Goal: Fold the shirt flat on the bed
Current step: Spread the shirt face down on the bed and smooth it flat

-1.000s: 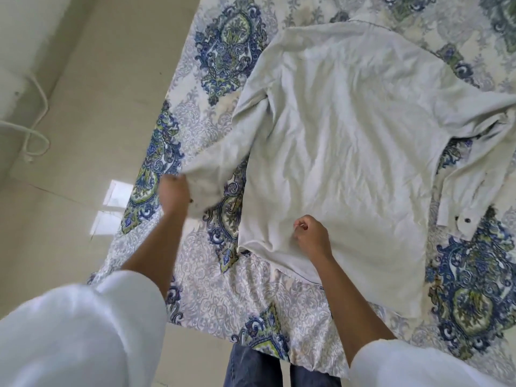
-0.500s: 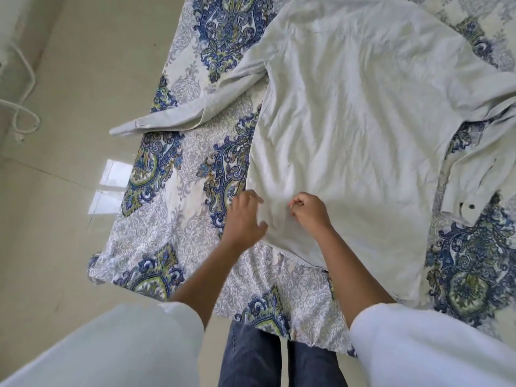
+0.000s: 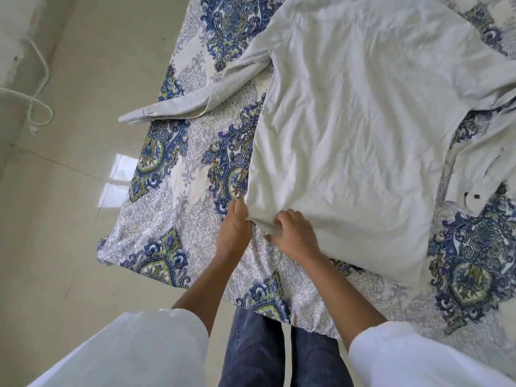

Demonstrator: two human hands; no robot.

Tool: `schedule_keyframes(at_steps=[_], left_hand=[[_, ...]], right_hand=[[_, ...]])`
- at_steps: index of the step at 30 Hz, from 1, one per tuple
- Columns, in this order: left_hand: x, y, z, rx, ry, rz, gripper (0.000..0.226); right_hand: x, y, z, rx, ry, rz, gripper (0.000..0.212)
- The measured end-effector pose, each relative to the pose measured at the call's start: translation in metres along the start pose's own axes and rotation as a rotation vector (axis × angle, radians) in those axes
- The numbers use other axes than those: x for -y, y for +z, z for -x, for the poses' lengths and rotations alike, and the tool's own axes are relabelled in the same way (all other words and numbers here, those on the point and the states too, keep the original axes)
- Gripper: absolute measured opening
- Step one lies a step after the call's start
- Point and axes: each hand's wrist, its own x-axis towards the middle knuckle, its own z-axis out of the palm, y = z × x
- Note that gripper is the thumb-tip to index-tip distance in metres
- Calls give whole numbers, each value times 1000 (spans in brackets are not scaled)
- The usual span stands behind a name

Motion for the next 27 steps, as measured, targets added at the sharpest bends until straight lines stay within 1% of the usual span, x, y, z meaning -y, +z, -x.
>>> schedule_keyframes(at_steps=[1,2,4,5,8,9,11,12,13,15,16,17,18,20,23,24,25,27], left_hand=[[0,0,5,-40,-18,23,20],[1,-1,10,-83,-51,46,22],[4,-4,16,-171,-161,106,26],[7,-7,18,-201,-205,121,27],[20,-13,20,-188,-210,61,26],[25,-15,18,-168,-211,33,24],[32,-17,9,-127,-288,42,19],[34,-17,3,-109,-363,109,17],[35,-16,-3,-92,-453,247,14],[37,-14,-12,-24,-608,685,9],[37,-12,-15,37,-656,882,7],[36,-9,-16,96,-684,1017,8],[34,-7,-17,137,-707,1100,12],[29,-3,-20,123,-768,1173,19],[21,3,-23,41,-907,1260,14],[19,4,-22,43,-940,1271,13],[18,5,-21,61,-952,1267,12],[16,7,-17,112,-939,1283,9]], right_hand=[[3,6,4,-61,-24,130,41],[8,9,8,-106,-10,223,41],[13,16,13,-203,46,304,31],[14,17,14,-221,72,310,29],[7,16,22,-196,164,328,23],[1,16,25,-155,220,319,22],[-14,15,32,-111,327,316,28],[-24,15,37,-101,379,316,30],[-33,13,42,-93,422,305,32],[-50,13,50,-64,452,235,32],[-56,14,53,-53,442,187,30],[-60,15,55,-55,424,144,27],[-63,14,56,-64,418,104,24],[-64,15,56,-142,467,14,19],[-64,9,59,-367,697,-209,20],[-67,7,61,-395,745,-248,20],[-70,6,62,-371,744,-231,21],[-75,7,68,-286,683,-135,23]])
